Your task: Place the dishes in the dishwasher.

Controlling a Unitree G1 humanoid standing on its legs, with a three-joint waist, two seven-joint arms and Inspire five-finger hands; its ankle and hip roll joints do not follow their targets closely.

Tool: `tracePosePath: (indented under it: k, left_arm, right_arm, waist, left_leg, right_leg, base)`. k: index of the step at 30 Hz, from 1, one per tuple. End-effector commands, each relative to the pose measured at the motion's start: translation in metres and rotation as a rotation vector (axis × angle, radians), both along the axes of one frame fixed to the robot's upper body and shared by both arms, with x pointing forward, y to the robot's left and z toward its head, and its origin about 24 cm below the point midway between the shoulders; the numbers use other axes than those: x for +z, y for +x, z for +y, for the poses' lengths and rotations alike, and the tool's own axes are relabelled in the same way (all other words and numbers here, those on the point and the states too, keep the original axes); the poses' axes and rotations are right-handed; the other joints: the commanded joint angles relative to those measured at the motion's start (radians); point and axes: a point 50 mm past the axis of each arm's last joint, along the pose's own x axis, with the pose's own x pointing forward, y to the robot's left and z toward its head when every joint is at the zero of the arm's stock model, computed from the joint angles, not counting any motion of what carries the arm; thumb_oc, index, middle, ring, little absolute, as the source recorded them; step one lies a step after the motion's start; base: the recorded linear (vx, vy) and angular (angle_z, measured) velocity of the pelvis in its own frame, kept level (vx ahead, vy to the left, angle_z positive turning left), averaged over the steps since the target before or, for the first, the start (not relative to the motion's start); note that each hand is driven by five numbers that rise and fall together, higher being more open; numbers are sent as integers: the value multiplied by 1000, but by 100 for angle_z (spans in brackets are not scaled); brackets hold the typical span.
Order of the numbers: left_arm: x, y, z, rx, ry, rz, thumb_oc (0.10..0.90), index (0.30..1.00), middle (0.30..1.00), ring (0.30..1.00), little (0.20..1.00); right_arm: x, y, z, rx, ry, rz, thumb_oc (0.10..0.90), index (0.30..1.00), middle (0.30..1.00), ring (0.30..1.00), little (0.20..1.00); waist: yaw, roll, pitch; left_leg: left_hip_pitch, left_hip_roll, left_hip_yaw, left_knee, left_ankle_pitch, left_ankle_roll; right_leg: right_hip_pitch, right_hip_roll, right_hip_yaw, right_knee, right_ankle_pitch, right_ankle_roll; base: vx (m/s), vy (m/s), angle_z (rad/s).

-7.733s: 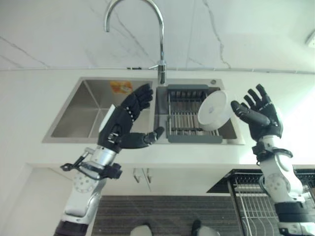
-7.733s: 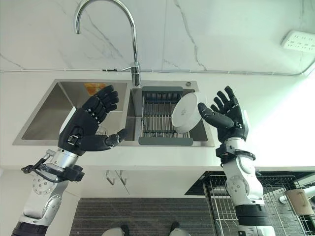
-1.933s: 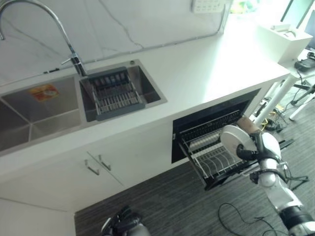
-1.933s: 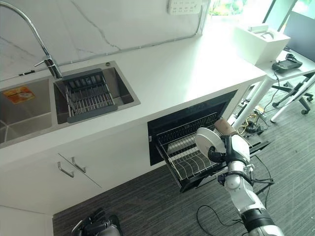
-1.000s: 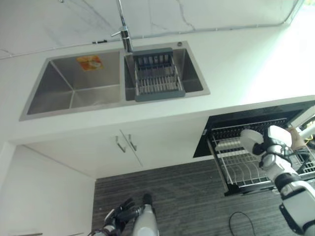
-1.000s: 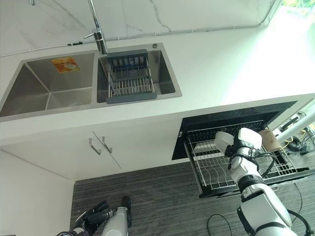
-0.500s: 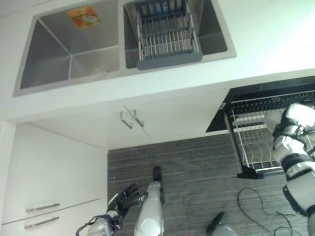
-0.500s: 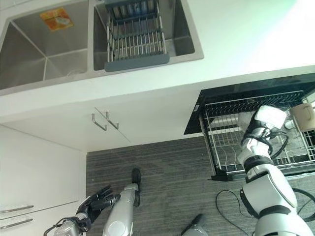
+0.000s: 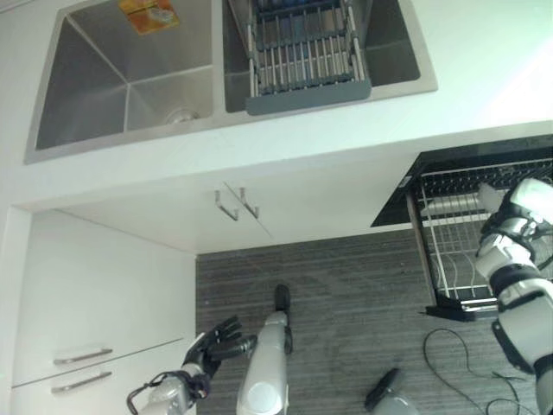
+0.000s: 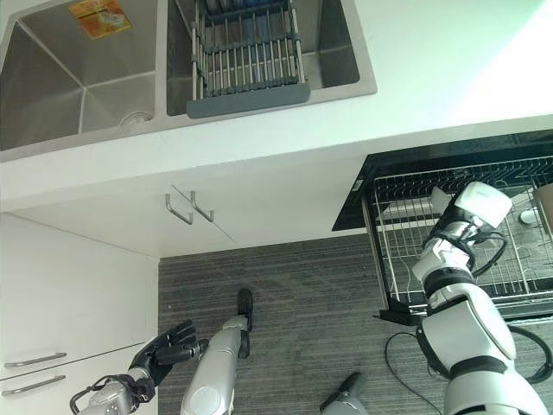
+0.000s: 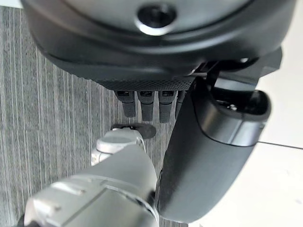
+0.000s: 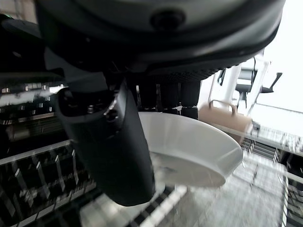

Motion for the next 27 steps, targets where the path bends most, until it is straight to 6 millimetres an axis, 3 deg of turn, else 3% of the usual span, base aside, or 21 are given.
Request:
tracePosePath:
  k: [1, 10, 18, 27]
  left_arm:
    - [-2, -18, 11, -7, 33, 36, 800, 900, 900, 900, 900]
    - [-3, -19, 9, -14, 27, 40, 800, 900, 900, 900, 900]
    - [-2, -17, 11, -13, 32, 54, 800, 900, 900, 900, 900]
    - [2, -18, 19, 30, 49, 48, 800, 900, 900, 900, 900]
  right_arm:
    - [46, 1, -23, -85, -7, -85, 800, 900, 900, 900, 900]
    - [38, -2, -26, -94, 128, -110, 800, 900, 900, 900, 900]
    - [36, 1, -23, -63, 299, -234, 800, 900, 900, 900, 900]
    - [43, -1, -25, 23, 420, -376, 800, 900, 900, 900, 900]
  waist:
    - [36, 19, -5]
    - [34, 2, -9]
    - [12, -22, -17]
    - [-46, -54, -35]
  left_leg:
    - [90, 62, -3, 113, -254, -75]
    - [104, 72, 15, 113, -253, -79]
    - [127, 90, 28, 113, -252, -84]
    - [174, 114, 55, 113, -251, -93]
  right_leg:
    - [-153, -23, 75, 78, -7, -11]
    - [-140, -24, 61, 78, -5, -11]
    - [-133, -15, 74, 78, -4, -12]
    - [-115, 11, 101, 78, -12, -21]
  base:
    - [-32, 27, -1]
    - [-4, 2, 0]
    - [2, 2, -1]
    - [20, 11, -6]
